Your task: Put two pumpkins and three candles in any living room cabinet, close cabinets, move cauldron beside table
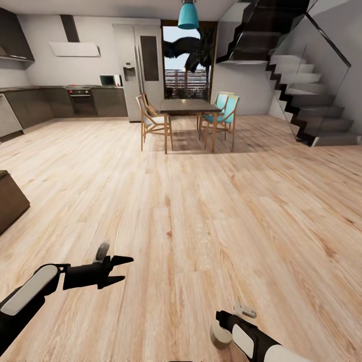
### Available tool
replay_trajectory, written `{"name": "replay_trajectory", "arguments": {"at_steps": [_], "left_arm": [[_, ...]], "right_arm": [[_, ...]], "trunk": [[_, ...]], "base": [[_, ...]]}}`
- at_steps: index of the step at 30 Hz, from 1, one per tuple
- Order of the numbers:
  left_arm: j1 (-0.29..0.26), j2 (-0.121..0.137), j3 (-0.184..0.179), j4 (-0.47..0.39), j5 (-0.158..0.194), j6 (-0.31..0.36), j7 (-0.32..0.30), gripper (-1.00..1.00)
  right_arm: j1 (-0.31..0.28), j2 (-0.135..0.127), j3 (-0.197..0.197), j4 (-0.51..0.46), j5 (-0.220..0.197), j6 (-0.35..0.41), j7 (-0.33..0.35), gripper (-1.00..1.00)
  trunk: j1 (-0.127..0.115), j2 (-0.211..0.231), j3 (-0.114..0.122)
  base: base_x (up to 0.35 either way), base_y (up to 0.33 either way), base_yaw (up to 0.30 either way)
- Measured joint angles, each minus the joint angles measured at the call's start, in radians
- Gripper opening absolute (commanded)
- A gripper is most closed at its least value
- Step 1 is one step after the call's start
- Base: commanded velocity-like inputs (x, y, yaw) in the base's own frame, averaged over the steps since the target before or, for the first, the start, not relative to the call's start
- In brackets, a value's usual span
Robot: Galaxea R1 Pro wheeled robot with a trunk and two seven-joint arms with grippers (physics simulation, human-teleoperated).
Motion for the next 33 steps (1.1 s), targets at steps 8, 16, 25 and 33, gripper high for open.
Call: {"name": "replay_trajectory", "arguments": {"at_steps": [8, 16, 25, 33], "left_arm": [[0.01, 0.007, -0.004, 0.0, 0.0, 0.0, -0.04, 1.0], [0.011, 0.014, -0.006, -0.007, 0.003, 0.001, -0.045, 1.0], [0.013, 0.056, -0.065, -0.03, 0.004, 0.004, -0.185, 1.0], [0.014, 0.108, -0.115, -0.039, 0.001, 0.004, -0.348, 1.0]], "right_arm": [[0.0, 0.0, 0.0, 0.0, 0.0, -0.001, 0.0, 1.0], [0.0, 0.001, 0.0, -0.001, 0.0, -0.001, 0.0, 1.0], [0.0, 0.002, 0.0, -0.002, 0.0, -0.001, 0.0, 1.0], [0.0, 0.002, 0.0, -0.002, -0.001, -0.002, 0.001, 1.0]], "trunk": [[0.004, -0.002, -0.031], [0.007, -0.004, -0.062], [0.009, -0.005, -0.081], [0.009, -0.005, -0.081]], "base": [[0.0, 0.0, 0.0], [0.0, 0.0, 0.0], [0.0, 0.0, 0.0], [0.0, 0.0, 0.0]]}}
